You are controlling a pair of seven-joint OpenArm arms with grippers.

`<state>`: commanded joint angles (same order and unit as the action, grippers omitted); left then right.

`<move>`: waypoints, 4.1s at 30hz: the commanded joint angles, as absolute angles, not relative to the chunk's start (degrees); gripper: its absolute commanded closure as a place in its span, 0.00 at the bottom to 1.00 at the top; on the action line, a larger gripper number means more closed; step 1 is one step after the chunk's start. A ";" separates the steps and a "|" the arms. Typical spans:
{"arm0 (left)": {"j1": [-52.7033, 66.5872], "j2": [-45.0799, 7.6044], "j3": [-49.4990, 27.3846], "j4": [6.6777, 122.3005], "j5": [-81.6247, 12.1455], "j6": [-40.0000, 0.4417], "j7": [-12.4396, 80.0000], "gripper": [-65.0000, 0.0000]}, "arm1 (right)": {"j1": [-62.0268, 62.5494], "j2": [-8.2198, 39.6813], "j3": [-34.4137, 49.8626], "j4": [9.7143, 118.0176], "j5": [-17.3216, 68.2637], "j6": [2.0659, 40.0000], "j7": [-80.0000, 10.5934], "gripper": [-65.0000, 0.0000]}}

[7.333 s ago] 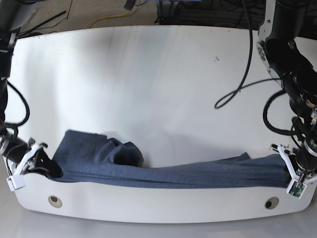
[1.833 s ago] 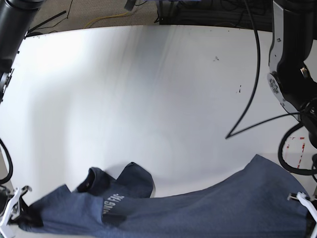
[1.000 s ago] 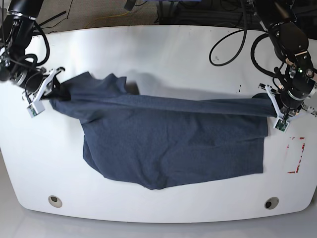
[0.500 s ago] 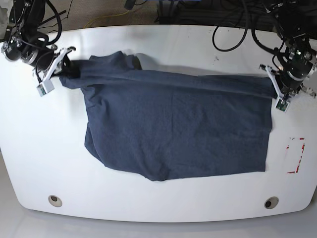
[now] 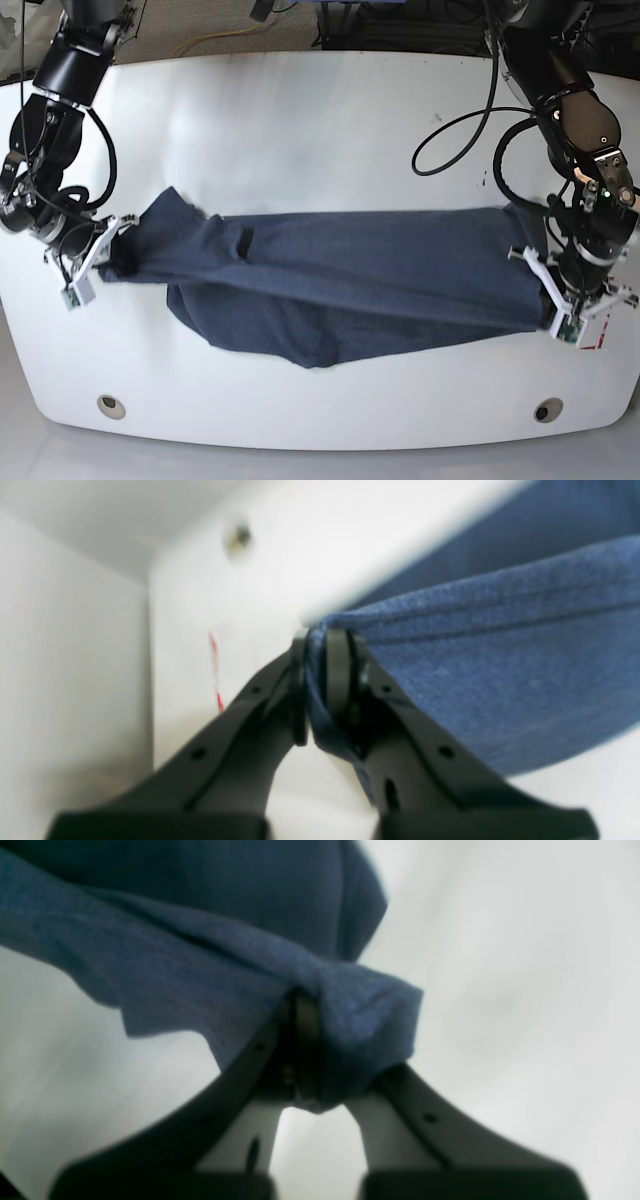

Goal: Fold the T-shirt properly

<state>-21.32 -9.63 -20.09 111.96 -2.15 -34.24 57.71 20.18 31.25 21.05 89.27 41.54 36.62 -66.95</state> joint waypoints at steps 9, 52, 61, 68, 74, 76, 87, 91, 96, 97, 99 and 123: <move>-38.20 -12.53 -19.03 109.05 -2.07 -31.96 57.71 1.00 | 41.54 37.76 10.15 82.95 41.54 36.62 -66.95 1.00; -25.27 -16.75 -17.71 115.47 -2.59 -40.00 69.85 1.00 | 10.33 37.49 29.23 108.70 48.66 40.00 -75.65 1.00; -8.22 -15.25 -21.58 115.47 -2.68 -40.00 69.76 1.00 | -3.65 29.76 34.86 111.16 49.01 40.00 -75.65 1.00; 2.33 -12.26 -23.52 115.47 -2.59 -40.00 69.58 1.00 | -10.77 25.80 35.56 111.08 49.01 40.00 -75.65 1.00; 10.86 -12.18 -24.75 115.30 -2.59 -40.00 67.21 1.00 | -16.22 23.16 38.73 110.64 48.57 40.00 -75.65 1.00; 14.73 -12.35 -24.84 115.21 -2.42 -40.00 64.13 1.00 | -18.42 22.90 38.81 110.73 48.57 40.00 -75.65 1.00; 25.45 -12.53 -29.76 113.36 -2.51 -40.00 53.76 1.00 | -27.82 20.62 42.59 110.99 48.92 40.00 -75.56 1.00; 25.10 -12.18 -29.67 113.80 -2.51 -40.00 53.76 1.00 | -28.09 20.44 42.59 111.08 49.19 40.00 -75.56 1.00; 21.58 -12.18 -29.41 113.71 -2.59 -40.00 53.85 1.00 | -25.36 20.44 42.68 110.90 50.68 40.00 -75.47 1.00; 20.62 -12.18 -29.32 113.54 -2.59 -40.00 53.85 1.00 | -24.57 20.44 42.68 110.73 50.68 40.00 -75.47 1.00; 18.33 -12.18 -28.79 113.27 -2.51 -40.00 53.85 1.00 | -22.73 20.44 42.68 110.55 50.59 40.00 -75.47 1.00; -0.84 -12.70 -25.80 96.84 -2.15 -40.00 53.58 1.00 | 0.31 22.29 31.87 87.87 50.42 40.00 -68.09 1.00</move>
